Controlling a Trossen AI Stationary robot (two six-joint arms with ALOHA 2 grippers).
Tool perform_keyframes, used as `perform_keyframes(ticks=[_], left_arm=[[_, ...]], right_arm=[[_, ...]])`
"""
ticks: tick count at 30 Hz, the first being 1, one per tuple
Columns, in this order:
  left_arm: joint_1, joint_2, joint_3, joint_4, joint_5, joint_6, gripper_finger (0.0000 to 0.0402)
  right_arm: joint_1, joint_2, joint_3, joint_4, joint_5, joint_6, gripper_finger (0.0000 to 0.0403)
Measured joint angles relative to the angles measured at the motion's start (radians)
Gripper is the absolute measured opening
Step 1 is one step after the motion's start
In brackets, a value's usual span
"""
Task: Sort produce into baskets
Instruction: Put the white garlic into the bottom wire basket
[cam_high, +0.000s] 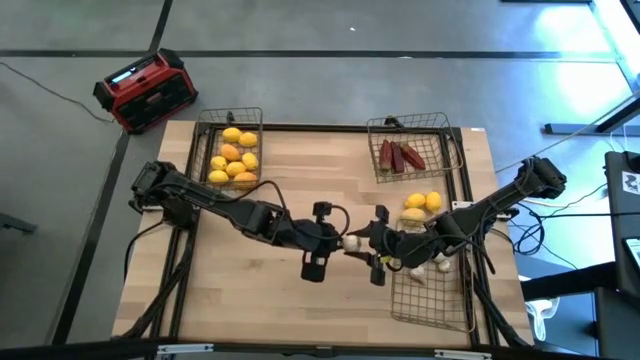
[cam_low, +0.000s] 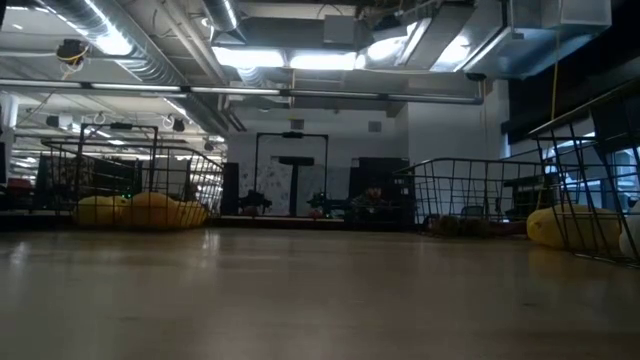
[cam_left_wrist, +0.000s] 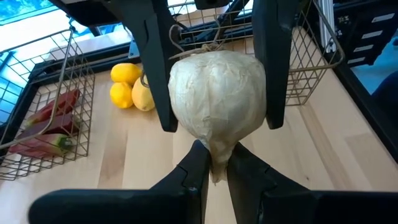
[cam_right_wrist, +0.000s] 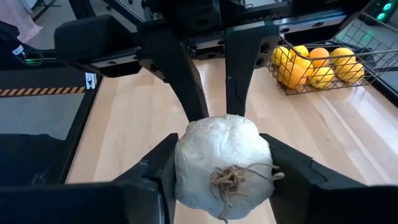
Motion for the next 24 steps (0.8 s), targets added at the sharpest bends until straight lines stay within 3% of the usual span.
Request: perform_keyframes(ticks=[5, 11, 16, 24], left_arm=[[0.005, 0.0, 0.0, -0.002, -0.004, -0.012, 0.007], [-0.002, -0.001, 0.0, 0.006, -0.01, -0.033, 0.016], [-0.023, -0.013, 0.001, -0.082, -0.009, -0.005, 0.02], [-0.037, -0.024, 0.001, -0.237, -0.007, -0.052, 0.0207]], right_arm=[[0.001, 0.0, 0.0, -0.005, 0.012, -0.017, 0.0177], [0.003, -0.016, 0.003, -0.056, 0.0, -0.015, 0.0177], [0.018, -0.056, 0.063, -0.284, -0.03, 0.1, 0.0176], [0.091, -0.1, 0.158, -0.692, -0.174, 0.408, 0.0178]])
